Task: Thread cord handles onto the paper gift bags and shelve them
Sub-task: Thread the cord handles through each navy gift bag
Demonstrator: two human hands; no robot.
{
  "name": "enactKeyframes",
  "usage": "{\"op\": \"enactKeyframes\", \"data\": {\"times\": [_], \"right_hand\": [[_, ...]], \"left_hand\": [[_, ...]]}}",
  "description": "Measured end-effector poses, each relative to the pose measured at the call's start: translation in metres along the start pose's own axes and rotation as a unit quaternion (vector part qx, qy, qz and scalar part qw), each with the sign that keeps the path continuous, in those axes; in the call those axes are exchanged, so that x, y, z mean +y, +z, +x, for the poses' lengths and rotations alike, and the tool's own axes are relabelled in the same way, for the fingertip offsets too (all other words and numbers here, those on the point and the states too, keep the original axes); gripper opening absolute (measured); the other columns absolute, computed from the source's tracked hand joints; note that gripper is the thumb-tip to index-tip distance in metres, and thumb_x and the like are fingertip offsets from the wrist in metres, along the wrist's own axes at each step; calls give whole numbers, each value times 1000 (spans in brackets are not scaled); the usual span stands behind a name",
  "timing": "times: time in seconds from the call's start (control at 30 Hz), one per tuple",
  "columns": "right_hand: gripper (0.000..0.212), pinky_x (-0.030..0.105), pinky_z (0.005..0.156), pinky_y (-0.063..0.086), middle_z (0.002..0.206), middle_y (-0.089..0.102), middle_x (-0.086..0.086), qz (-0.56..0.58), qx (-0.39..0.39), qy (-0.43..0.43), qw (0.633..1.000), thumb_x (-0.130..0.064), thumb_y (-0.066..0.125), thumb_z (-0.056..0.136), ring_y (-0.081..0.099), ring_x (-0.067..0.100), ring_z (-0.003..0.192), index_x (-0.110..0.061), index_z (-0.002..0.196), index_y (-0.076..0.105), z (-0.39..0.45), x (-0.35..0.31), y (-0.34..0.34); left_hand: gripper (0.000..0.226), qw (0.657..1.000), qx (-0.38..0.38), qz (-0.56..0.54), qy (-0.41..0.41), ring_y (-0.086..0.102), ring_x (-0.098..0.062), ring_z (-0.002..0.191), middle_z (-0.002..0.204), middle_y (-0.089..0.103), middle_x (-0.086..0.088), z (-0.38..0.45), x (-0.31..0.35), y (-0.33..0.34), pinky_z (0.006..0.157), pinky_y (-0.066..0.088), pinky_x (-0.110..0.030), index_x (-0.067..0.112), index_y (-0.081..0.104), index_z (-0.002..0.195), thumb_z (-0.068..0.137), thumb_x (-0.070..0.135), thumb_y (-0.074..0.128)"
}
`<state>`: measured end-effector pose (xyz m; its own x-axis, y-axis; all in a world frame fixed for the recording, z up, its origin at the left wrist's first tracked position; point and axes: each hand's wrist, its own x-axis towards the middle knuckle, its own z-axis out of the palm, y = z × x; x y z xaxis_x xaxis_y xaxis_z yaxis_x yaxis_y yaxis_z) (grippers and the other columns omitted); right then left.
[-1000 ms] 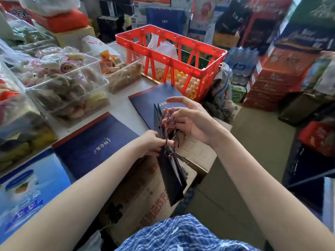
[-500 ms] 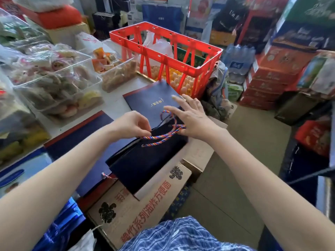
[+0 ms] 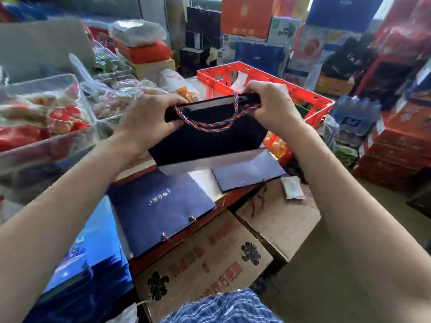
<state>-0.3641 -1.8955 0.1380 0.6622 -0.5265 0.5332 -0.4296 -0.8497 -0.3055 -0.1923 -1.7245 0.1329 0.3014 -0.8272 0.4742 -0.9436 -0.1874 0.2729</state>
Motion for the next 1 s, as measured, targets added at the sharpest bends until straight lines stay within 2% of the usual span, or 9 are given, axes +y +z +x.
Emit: {"op": "enactKeyframes", "data": {"times": [0.13,0.27,0.33,0.4,0.43,0.57,0.67,0.83,1.0], "right_hand": [[21,37,81,39,95,66,10,26,28,2,999,-9,64,71,58,30,95,-9,92,63,3,-14,52],[19,40,78,36,90,61,10,-9,-37,-30,999,4,62,73,57,34,91,-10,86,59,-50,-8,151],[32,40,89,33,110,57,12,-43,-214,-32,975,-2,61,78,51,34,109,-11,109,57,-88,-2,194],[58,40,105,26,139,39,9,-78,-445,-8,892,-21,63,86,32,30,132,-21,139,39,-126,7,222],[65,40,110,22,146,31,10,-65,-493,28,867,-30,64,86,24,28,137,-25,143,33,-140,13,233],[76,35,113,18,149,27,17,58,-387,230,891,-40,71,79,18,28,141,-17,142,35,-157,20,254],[96,42,115,19,153,16,13,89,-402,318,854,-49,73,75,14,32,141,-19,148,19,-155,12,264],[112,44,109,21,153,7,11,17,-432,318,844,-57,74,67,18,34,136,-26,149,5,-160,-9,271],[111,44,105,24,147,13,15,-46,-381,264,885,-56,74,67,24,36,126,-26,149,5,-162,-18,276]], "left_hand": [[37,996,66,55,-13,62,-36,97,105,68,-12,-24,-21,7,80,48,-43,19,65,114,77,14,68],[41,994,-19,106,-37,63,-33,74,82,67,-10,-90,-61,77,66,52,-38,14,67,97,59,6,79],[45,985,-124,98,-74,63,-32,79,91,67,-8,-132,-76,119,68,52,-38,14,66,102,60,11,82],[53,950,-276,82,-121,57,-30,104,121,59,-6,-179,-85,157,86,46,-38,18,55,126,77,30,72],[58,931,-323,58,-160,50,-28,117,134,50,-3,-200,-90,172,95,39,-37,20,46,135,83,38,64],[62,882,-261,-46,-390,23,-30,138,148,30,-15,-228,-97,196,113,16,-36,10,34,141,90,38,55],[76,832,-271,-84,-477,4,-36,141,155,5,-14,-213,-90,199,114,13,-44,16,20,146,87,46,57],[90,801,-302,-64,-512,-10,-40,141,155,-15,-10,-200,-92,204,110,15,-57,21,9,148,81,55,60],[93,809,-302,-44,-503,-11,-45,139,154,-18,-12,-208,-95,215,108,16,-60,19,5,148,81,54,60]]}}
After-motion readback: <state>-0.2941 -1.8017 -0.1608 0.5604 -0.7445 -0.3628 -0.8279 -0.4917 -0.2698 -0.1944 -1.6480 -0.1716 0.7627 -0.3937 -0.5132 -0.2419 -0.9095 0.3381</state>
